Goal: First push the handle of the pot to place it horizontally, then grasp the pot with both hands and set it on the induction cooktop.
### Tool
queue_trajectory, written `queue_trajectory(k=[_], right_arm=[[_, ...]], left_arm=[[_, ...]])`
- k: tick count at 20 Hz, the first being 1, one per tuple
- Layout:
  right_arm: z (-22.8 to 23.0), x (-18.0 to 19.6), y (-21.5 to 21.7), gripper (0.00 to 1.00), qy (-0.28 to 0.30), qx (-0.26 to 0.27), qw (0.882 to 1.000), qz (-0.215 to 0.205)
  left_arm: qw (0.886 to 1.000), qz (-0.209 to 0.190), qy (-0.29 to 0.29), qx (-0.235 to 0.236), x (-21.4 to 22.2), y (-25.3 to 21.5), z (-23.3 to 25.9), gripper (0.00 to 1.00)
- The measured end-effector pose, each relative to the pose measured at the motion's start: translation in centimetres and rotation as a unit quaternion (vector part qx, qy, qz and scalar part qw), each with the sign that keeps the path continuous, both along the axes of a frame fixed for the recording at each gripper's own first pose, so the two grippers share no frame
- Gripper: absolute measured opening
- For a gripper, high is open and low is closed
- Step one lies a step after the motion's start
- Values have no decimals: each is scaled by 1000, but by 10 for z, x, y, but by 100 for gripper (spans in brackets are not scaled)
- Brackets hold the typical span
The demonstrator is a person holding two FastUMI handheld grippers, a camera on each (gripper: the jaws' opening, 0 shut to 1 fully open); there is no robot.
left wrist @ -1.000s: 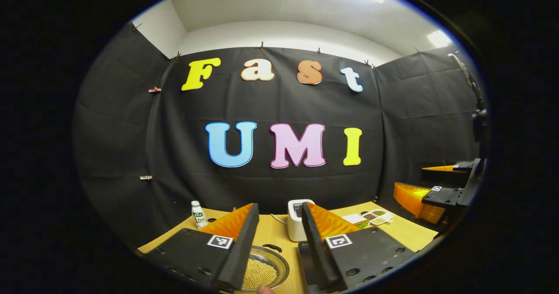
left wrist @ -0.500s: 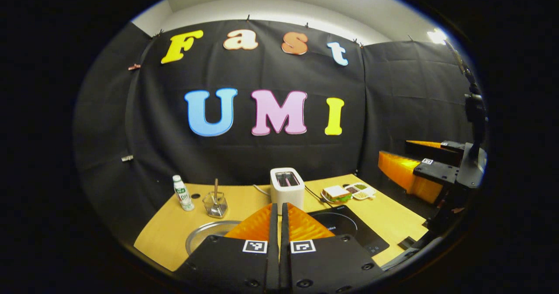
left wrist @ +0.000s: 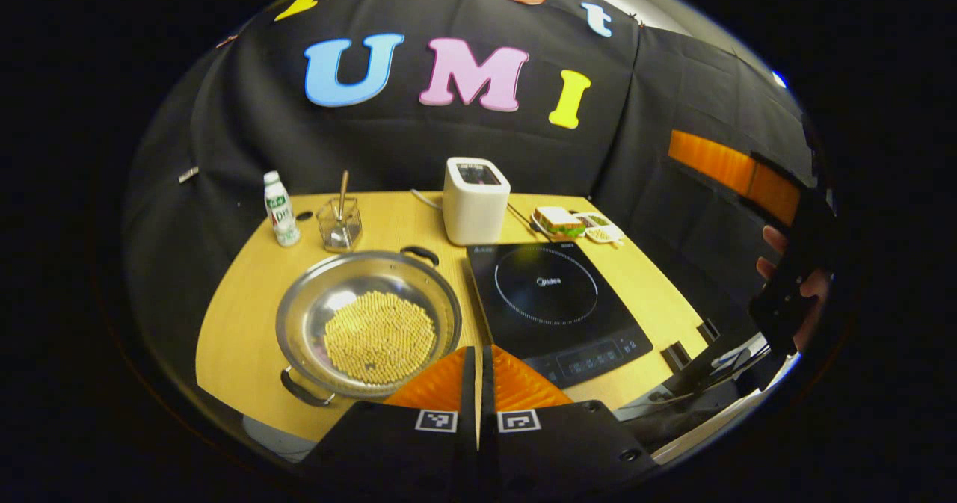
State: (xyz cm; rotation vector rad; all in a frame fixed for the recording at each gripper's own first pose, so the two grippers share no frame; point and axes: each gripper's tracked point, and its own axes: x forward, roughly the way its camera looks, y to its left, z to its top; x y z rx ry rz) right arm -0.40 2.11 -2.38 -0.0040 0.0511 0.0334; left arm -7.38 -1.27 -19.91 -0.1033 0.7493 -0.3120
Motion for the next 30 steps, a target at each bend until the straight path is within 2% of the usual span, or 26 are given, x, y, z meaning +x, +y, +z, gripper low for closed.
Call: queue_trajectory(k=[6,9,14,20,24,27,30], right_arm=[[-5,1,0,98,5,-2,1000,2],[-6,1,-4,98,7,-3,1000,-3],[-11,0,-13,98,12,-4,1000,-12],[-13,1,-18,98,15,-5,1000,-20],[-13,4,-21,98,15,-6,1000,-23],[-15,5,-21,98,18,-6,1000,-25],[-18,7,-21,98,20,-7,999,-25]], left_arm=[[992,-5,127,-6,-28,35,-55,5],[984,-12,177,-6,-29,52,-73,6],[968,-19,249,22,-27,88,-105,5],[959,-14,273,69,-13,129,-132,5],[957,-5,283,66,-8,142,-140,5],[956,13,281,83,-2,164,-143,5],[955,42,282,79,7,184,-145,5]])
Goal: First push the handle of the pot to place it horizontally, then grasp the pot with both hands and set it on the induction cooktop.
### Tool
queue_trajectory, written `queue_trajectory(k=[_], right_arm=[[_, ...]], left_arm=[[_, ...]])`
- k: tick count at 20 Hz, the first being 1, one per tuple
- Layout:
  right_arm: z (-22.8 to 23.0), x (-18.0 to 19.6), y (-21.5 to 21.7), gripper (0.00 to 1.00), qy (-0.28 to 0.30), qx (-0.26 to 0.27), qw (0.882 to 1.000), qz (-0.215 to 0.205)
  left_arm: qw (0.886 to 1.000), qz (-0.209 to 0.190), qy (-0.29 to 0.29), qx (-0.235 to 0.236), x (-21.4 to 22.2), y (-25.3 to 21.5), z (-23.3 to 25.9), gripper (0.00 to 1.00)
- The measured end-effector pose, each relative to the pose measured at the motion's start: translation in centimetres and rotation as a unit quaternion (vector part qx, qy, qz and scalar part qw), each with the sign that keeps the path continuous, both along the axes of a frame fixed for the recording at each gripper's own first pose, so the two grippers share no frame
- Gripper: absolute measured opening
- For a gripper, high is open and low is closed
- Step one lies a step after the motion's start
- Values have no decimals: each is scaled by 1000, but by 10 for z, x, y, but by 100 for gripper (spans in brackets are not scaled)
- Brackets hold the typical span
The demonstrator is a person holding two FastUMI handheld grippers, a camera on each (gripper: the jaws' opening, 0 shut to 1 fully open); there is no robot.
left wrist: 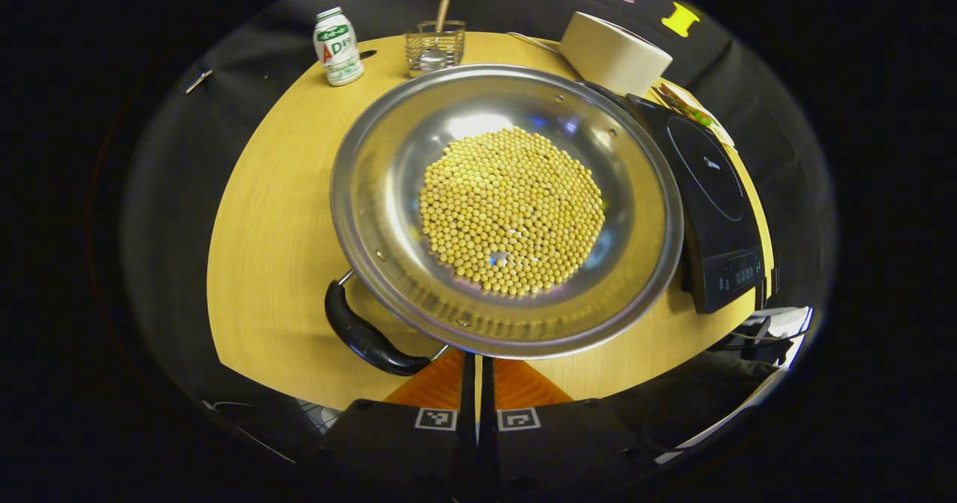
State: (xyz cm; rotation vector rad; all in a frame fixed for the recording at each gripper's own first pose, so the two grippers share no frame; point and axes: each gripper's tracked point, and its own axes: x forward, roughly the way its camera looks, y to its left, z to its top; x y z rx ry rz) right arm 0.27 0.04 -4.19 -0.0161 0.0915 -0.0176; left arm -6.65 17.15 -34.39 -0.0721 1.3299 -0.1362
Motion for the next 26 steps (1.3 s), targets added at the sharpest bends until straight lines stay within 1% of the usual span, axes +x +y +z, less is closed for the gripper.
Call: queue_trajectory(k=[3,6,12,17,21,26], right_arm=[[-2,2,0,98,2,-1,1000,-1],[-2,6,0,98,3,-1,1000,-2],[-5,11,0,98,7,-6,1000,-5],[-7,13,-1,98,9,-9,1000,-10],[-10,14,-2,98,14,-12,1000,-14],[-14,14,1,98,21,-15,1000,-16]], left_arm=[[999,17,-2,28,6,27,-5,5],[998,44,-11,52,18,54,-8,5],[993,86,-28,74,51,96,-10,5],[989,93,-47,100,80,122,-12,5],[987,89,-62,119,103,136,-15,5],[985,104,-74,115,119,145,-20,5]])
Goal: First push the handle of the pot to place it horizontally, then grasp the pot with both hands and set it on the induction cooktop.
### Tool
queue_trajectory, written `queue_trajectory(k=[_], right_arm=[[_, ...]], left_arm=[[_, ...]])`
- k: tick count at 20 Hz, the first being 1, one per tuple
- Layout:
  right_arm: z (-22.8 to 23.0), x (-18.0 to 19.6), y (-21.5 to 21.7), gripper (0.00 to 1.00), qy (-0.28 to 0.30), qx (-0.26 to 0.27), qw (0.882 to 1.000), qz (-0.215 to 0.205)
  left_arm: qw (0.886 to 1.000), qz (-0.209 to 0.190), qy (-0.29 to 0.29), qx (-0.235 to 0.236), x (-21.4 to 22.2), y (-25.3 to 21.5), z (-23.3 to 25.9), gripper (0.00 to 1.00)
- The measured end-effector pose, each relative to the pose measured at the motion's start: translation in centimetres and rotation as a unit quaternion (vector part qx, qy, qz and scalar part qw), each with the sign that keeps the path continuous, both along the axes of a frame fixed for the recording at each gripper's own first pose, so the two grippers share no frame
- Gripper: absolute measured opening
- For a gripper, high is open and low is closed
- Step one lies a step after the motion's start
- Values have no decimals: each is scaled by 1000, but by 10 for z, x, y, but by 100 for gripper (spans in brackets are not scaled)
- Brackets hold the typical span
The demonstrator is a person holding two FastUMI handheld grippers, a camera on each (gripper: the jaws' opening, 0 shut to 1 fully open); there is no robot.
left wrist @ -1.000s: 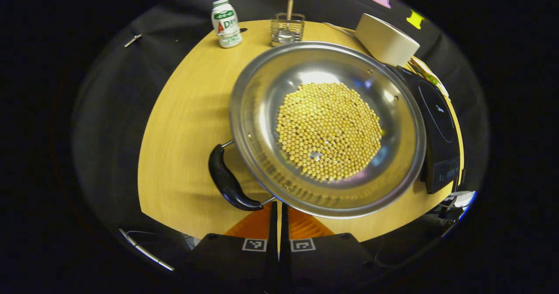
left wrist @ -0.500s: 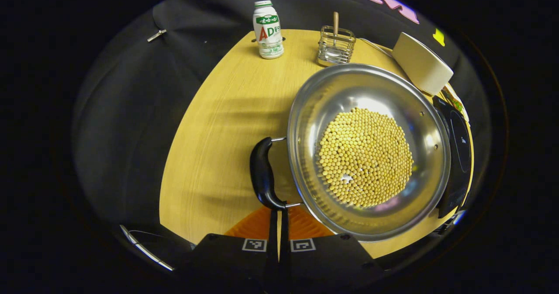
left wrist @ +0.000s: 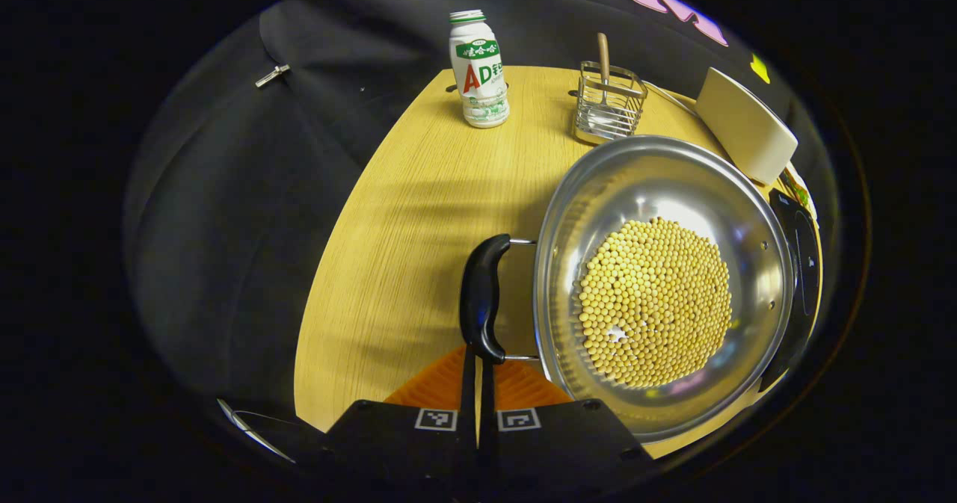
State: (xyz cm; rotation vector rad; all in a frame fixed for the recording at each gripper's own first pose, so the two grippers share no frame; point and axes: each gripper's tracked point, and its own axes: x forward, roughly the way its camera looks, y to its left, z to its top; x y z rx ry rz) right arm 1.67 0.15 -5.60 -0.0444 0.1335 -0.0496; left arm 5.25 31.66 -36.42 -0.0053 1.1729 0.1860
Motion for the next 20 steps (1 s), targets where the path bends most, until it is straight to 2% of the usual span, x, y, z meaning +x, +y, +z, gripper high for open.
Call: queue_trajectory(k=[7,14,16,18,20], right_arm=[[-10,0,15,98,17,4,1000,10],[-22,12,56,98,41,24,997,56],[-27,20,75,98,51,33,995,75],[-34,29,97,98,62,41,993,96],[-47,38,119,98,78,47,989,115]], left_arm=[[999,7,-32,-13,4,0,3,5],[993,8,-108,46,-6,29,46,5],[988,1,-145,44,-6,28,61,5],[983,-7,-178,37,-1,25,75,18],[979,-15,-202,12,6,15,86,41]])
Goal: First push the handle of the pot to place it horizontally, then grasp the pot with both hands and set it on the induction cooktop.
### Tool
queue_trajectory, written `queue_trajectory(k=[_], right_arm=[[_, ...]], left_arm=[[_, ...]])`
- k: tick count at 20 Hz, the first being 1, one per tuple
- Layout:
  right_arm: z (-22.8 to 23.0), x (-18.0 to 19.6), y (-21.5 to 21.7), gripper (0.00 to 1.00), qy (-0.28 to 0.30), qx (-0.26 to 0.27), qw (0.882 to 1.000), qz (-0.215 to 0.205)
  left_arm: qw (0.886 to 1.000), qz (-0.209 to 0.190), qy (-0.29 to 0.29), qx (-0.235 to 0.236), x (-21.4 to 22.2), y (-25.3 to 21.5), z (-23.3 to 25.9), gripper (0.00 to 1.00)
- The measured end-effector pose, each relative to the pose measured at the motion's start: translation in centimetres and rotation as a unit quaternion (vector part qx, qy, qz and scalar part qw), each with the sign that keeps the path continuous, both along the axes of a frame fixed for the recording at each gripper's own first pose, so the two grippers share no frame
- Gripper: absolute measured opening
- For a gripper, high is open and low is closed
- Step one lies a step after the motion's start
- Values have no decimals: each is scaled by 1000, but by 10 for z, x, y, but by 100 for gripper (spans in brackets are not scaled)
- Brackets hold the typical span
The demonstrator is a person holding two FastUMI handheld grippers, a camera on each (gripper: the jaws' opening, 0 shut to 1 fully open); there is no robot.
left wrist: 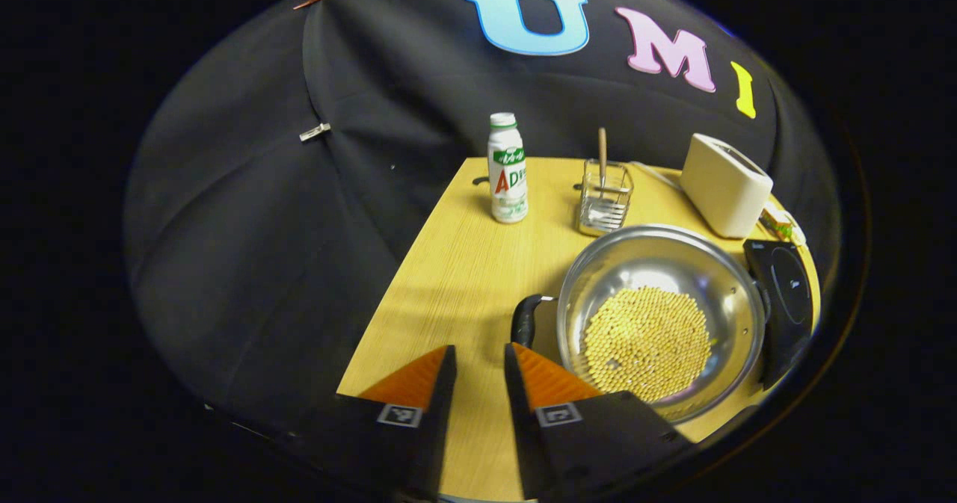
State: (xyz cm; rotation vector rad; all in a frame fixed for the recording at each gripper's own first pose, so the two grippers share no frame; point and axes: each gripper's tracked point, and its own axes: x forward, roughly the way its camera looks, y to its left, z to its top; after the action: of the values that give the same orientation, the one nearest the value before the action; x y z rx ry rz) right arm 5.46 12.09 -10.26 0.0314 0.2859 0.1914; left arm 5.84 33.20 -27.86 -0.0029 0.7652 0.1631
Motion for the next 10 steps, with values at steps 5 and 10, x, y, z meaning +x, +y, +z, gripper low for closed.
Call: queue_trajectory(k=[5,10], right_arm=[[-46,20,51,98,61,21,997,33],[-100,38,82,98,127,20,991,40]], left_arm=[[999,-41,-13,5,20,-18,4,97],[997,-59,37,-36,33,-32,-33,98]])
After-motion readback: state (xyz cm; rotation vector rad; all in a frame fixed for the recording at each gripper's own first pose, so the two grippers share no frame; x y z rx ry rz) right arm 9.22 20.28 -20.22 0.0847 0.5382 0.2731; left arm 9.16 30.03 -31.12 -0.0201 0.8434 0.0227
